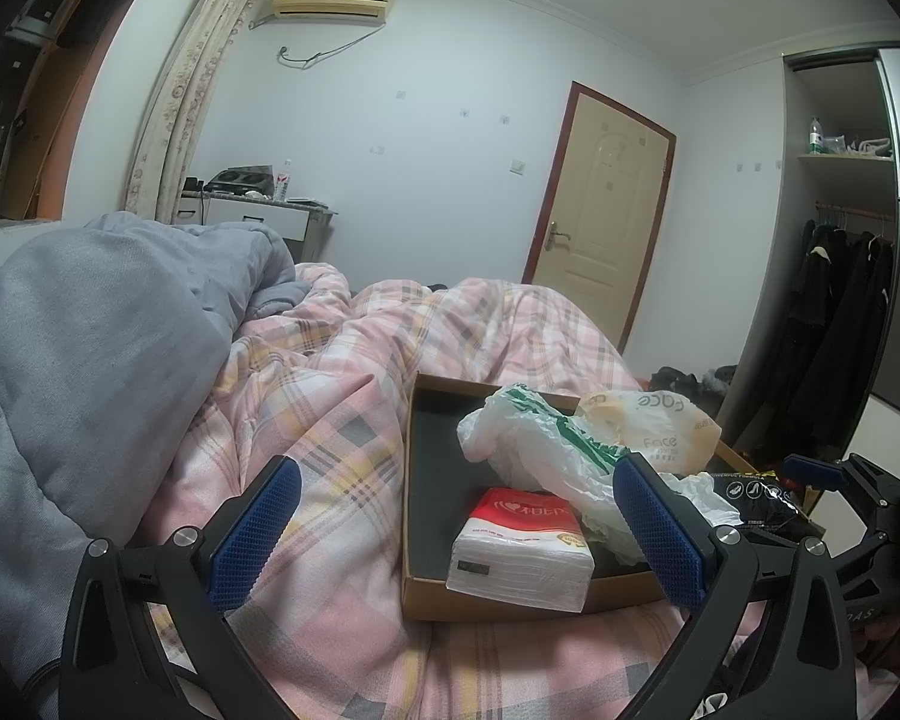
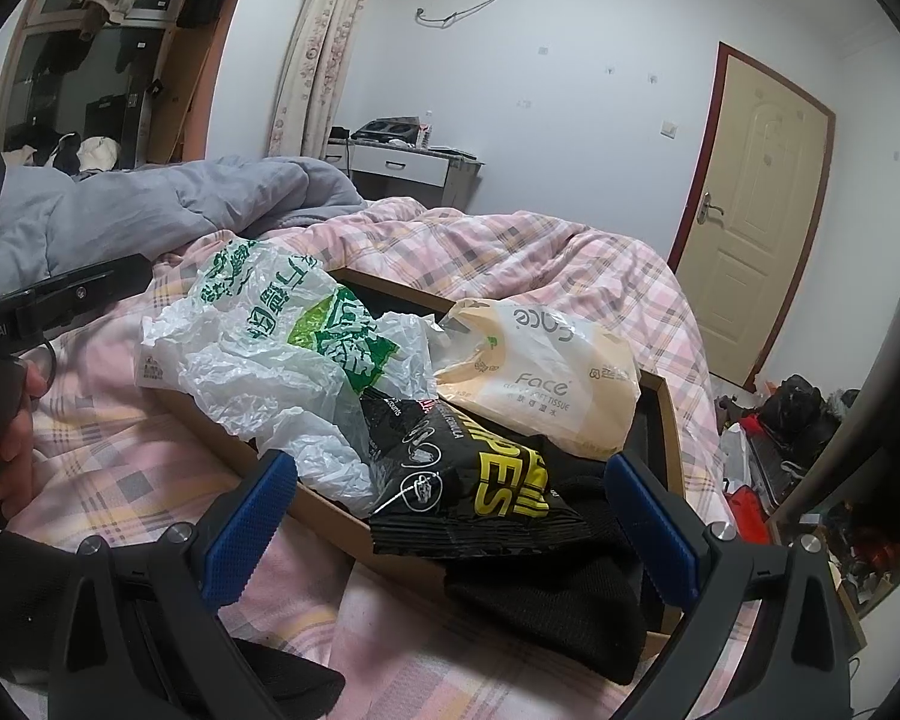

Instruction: Organize soft objects

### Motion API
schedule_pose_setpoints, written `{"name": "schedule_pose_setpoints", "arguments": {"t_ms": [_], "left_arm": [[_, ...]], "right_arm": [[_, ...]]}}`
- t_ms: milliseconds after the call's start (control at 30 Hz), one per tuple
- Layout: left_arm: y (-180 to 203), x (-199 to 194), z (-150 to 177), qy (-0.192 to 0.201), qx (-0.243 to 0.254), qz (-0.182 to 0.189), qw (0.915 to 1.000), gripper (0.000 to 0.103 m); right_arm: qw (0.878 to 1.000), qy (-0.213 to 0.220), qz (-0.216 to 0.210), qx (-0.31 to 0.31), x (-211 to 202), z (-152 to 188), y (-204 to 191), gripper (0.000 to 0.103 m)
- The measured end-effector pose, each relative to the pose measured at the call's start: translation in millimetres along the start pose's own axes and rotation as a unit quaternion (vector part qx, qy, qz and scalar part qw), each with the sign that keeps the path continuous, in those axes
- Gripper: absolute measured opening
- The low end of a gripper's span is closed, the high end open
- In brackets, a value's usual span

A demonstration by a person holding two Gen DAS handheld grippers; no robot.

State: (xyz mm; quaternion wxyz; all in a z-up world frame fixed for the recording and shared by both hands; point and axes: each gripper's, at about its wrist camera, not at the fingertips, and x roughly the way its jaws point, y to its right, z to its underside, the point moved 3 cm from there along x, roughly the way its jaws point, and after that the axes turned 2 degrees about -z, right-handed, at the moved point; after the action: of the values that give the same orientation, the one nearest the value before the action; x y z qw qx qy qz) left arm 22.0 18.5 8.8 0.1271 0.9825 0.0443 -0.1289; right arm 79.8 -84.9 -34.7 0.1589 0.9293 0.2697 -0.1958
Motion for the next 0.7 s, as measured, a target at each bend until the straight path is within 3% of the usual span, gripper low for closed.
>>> {"name": "schedule_pose_setpoints", "arguments": {"t_ms": [700], "left_arm": [[-1.2, -0.1, 0.4, 0.0, 0.0, 0.0, 1.0, 0.103]], "right_arm": [[1.0, 0.0, 0.0, 0.0, 0.1, 0.2, -0.2, 0.102]]}}
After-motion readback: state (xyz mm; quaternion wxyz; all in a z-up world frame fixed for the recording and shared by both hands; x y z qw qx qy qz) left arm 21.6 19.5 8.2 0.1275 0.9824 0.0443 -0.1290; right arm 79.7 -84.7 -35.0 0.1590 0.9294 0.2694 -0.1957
